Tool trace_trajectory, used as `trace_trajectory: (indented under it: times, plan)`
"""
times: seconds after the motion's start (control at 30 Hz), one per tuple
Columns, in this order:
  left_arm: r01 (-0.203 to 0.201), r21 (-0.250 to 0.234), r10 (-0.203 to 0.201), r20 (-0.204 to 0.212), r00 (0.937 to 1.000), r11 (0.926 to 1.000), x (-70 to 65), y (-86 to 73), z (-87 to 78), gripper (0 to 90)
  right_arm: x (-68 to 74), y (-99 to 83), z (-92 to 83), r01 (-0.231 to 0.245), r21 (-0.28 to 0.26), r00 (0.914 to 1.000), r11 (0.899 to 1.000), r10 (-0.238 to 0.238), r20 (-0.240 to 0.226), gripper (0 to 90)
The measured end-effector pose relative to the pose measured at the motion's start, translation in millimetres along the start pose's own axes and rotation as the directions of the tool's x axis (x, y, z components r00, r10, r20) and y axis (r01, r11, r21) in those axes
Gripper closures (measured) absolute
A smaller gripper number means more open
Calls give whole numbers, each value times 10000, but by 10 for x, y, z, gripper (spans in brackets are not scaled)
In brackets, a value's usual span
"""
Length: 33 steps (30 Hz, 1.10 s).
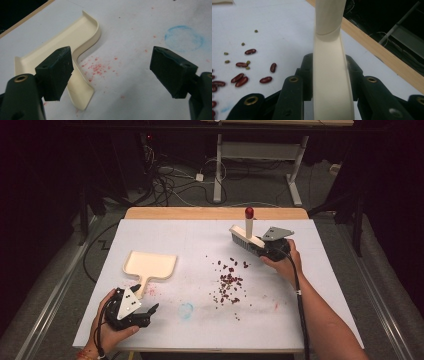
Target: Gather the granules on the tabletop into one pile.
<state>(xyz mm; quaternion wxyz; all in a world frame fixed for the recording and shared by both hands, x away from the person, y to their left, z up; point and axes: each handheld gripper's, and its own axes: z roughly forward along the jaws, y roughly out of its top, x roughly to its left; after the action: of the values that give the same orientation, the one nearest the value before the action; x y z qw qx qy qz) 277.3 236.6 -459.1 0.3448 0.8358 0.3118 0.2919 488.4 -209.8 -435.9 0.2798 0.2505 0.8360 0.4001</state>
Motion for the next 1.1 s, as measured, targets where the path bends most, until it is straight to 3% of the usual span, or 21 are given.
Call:
trace_trajectory:
  times: [0.27, 0.4, 0.53, 0.67, 0.77, 0.97, 1.1]
  plan:
    - [-121, 122, 121, -31, 9999, 9999, 12, 2, 30, 179, 191, 42, 104, 137, 21, 9991, 9999, -136, -406, 677]
    - [-354, 245, 351, 123, 9993, 9991, -5, 33, 65, 178, 335, 34, 83, 640, 215, 9973, 9977, -632, -368, 674]
    - [-536, 272, 529, 267, 9982, 9982, -34, 52, 82, 179, 423, -4, -7, 609, -58, 9948, 9981, -611, -819, 674]
    - [-662, 445, 640, 492, 9967, 9968, -63, 56, 111, 178, 539, -22, -150, 786, -193, 9832, 9967, -807, -1635, 674]
    - [-760, 469, 732, 575, 9957, 9960, -82, 69, 120, 178, 666, -6, -240, 1249, -191, 9732, 9920, -1262, -1921, 674]
    - [-866, 505, 830, 680, 9942, 9950, -99, 83, 118, 178, 879, 7, -375, 1633, -216, 9565, 9863, -1636, -2416, 674]
    - [-907, 506, 872, 681, 9939, 9946, -100, 84, 109, 178, 934, 34, -458, 1520, -300, 9489, 9879, -1544, -2753, 676]
